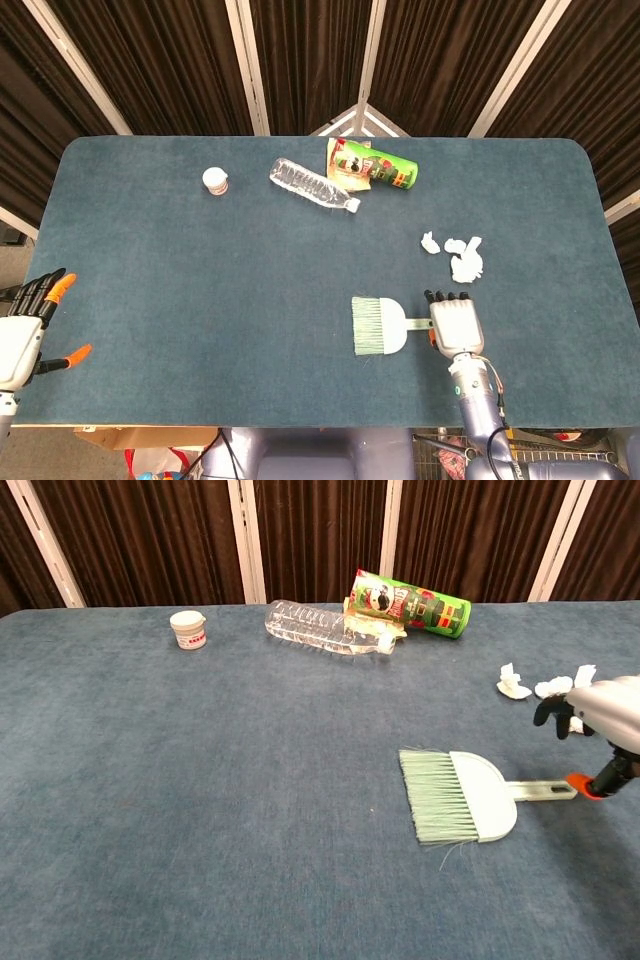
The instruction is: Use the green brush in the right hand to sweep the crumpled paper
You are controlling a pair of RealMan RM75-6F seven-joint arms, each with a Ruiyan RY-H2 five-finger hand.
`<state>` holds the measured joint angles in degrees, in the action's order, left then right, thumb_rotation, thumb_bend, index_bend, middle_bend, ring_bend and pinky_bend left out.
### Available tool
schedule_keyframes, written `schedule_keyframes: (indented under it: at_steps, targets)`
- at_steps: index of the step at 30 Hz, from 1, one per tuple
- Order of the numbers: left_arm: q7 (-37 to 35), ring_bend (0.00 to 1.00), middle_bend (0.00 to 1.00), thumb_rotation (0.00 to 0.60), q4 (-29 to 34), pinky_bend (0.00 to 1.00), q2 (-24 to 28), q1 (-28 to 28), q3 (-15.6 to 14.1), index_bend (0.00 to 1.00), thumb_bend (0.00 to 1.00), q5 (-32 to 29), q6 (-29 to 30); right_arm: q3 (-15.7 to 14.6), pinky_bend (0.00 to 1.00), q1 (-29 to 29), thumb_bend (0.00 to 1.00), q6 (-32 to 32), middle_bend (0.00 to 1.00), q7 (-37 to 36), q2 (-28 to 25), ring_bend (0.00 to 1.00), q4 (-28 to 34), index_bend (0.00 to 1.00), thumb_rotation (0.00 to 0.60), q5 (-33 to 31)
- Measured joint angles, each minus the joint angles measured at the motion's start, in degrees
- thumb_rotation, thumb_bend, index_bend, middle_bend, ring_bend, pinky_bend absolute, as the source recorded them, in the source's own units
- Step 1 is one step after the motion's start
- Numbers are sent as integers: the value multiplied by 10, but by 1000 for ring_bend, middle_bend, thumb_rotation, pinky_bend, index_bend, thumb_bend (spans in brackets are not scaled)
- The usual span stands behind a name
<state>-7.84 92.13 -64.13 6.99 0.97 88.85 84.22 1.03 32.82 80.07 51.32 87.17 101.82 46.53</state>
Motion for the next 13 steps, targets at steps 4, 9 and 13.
schedule_keyframes:
  at_steps: [4, 9, 13]
  targets:
    - [3, 0, 0, 600, 1, 17, 0, -1, 1, 0, 0, -2, 1, -9, 221, -9, 451, 7, 250, 3, -17, 236, 4, 196, 600, 8]
    - [3, 0, 0, 600, 0, 17, 0, -3, 2, 0, 0, -3, 6, -28, 171, -32, 451, 24, 185, -22, -57, 147, 11, 181, 600, 50]
    - [1, 0, 0, 600, -3, 17, 0, -5, 3, 0, 0, -4, 9, -46, 127, -57, 437, 50, 87, -66, -97, 48, 18, 62, 600, 108]
